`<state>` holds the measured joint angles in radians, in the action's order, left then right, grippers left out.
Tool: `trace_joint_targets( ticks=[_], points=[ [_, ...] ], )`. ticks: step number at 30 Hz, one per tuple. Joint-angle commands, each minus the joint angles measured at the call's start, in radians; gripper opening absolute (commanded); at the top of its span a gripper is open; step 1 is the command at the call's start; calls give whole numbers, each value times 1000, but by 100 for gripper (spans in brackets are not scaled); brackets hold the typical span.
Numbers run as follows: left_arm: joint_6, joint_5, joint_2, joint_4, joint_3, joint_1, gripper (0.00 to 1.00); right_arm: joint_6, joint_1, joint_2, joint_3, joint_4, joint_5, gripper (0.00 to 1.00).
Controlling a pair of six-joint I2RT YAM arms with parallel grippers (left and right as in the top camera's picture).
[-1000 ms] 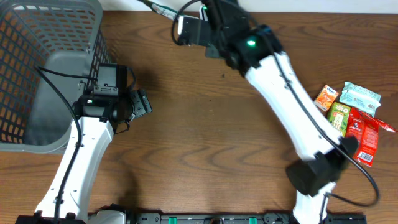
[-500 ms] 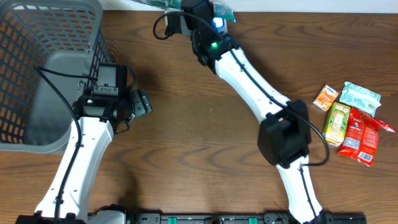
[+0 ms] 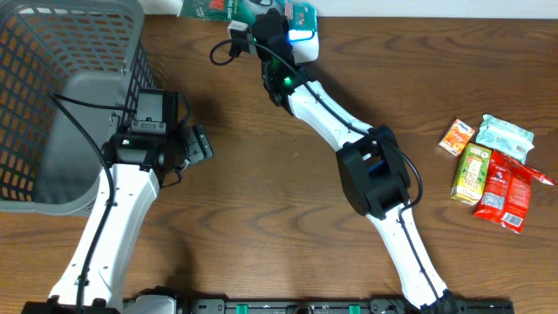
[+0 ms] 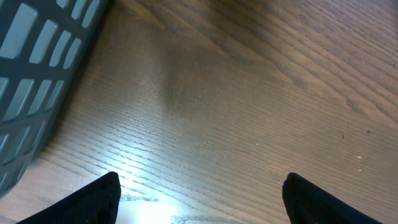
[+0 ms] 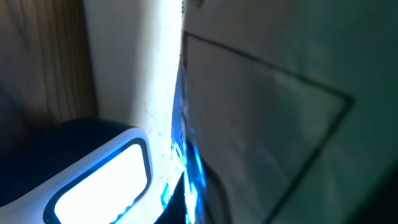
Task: Scan the item barcode
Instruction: 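Carry the gloves pack up to the white scanner with right gripper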
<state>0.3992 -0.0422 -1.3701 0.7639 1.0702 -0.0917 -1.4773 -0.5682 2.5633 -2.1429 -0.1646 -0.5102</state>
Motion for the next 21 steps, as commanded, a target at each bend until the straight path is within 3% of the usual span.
trace_joint_targets(
  ticks=[1, 21],
  points=[
    [2, 9, 11, 6, 1, 4, 84, -39, 18, 18, -16, -10, -1, 1],
    [2, 9, 11, 6, 1, 4, 84, 23, 25, 22, -16, 43, 54, 1]
  ],
)
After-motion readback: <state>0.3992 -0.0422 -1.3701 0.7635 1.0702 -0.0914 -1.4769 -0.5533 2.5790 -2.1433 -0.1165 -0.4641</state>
